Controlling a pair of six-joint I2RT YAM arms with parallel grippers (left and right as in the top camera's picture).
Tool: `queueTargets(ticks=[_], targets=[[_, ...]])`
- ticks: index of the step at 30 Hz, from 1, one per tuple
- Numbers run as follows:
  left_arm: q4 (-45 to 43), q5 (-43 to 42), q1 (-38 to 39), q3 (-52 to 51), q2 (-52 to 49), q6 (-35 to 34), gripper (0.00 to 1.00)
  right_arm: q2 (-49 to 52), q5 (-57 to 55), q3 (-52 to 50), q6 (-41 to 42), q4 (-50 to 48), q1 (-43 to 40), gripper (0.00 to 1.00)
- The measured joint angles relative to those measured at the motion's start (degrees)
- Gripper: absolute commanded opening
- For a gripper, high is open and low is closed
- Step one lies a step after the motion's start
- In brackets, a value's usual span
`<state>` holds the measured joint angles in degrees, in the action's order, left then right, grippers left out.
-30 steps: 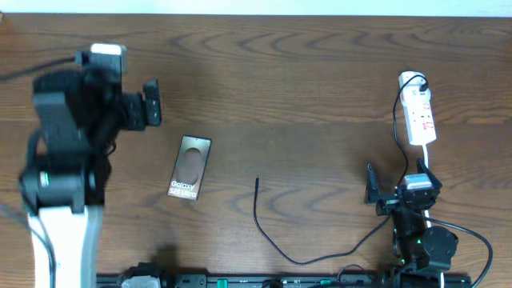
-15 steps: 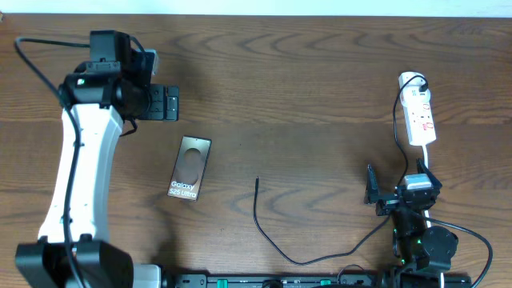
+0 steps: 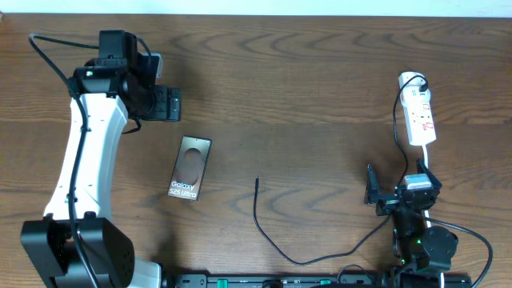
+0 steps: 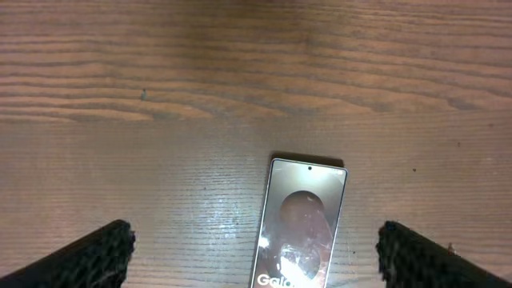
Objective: Plug charger to phone and switch on socket
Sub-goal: 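Raise the left gripper and move it forward above the silver phone, then lower the left gripper onto the silver phone and grip its top edge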
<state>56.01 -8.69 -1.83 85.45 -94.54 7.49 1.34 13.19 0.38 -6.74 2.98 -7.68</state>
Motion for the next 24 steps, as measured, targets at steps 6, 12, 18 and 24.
queueTargets(ticks=[6, 12, 18, 24], targets=[[4.04, -0.20, 0.00, 0.02, 0.00, -1.29, 0.98, 0.00, 0.00, 0.00, -0.02, 0.00, 0.00, 0.99], [7.67, -0.46, 0.02, -0.13, 0.00, -1.70, 0.98, 0.00, 0.00, 0.00, -0.02, 0.00, 0.00, 0.99], [6.93, -0.44, 0.96, -3.89, 0.00, -1.70, 0.98, 0.00, 0.00, 0.00, 0.00, 0.00, 0.00, 0.99], [2.29, -0.46, 3.65, -9.60, -0.04, -1.68, 0.98, 0.00, 0.00, 0.00, -0.02, 0.00, 0.00, 0.99]])
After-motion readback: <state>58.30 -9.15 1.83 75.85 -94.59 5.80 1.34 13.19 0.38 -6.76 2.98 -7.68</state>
